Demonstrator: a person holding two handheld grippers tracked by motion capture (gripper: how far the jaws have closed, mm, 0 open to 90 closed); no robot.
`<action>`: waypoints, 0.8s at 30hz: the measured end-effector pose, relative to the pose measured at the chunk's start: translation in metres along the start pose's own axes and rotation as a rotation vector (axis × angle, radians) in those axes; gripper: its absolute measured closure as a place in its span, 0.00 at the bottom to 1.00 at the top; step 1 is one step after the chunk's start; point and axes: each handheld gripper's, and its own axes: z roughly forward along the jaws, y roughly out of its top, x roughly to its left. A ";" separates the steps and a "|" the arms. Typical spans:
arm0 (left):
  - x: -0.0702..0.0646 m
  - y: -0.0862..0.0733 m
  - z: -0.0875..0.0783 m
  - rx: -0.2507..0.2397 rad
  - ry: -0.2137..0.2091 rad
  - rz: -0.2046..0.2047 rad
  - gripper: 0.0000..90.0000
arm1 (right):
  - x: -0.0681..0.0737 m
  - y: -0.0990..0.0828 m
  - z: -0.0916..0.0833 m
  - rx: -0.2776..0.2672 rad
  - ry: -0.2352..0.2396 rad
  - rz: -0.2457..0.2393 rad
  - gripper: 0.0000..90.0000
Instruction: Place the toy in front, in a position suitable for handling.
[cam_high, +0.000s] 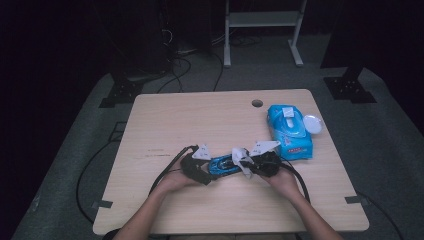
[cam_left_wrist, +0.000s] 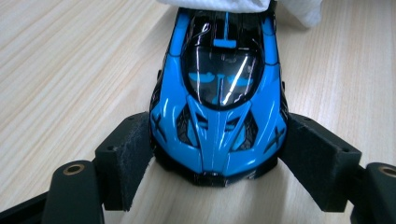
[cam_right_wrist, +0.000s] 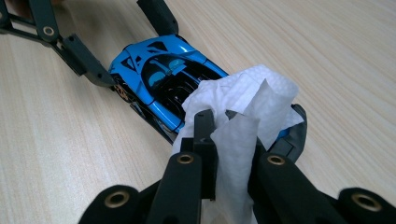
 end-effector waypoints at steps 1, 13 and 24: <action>0.001 -0.001 -0.001 -0.002 -0.004 -0.007 0.28 | 0.000 0.000 0.000 -0.001 -0.001 -0.005 0.92; 0.000 0.000 0.001 -0.004 -0.003 0.001 0.29 | 0.032 0.029 0.032 0.001 0.113 -0.059 0.92; -0.001 0.000 0.001 -0.014 -0.002 0.003 0.29 | 0.021 0.042 0.041 0.007 0.135 -0.007 0.92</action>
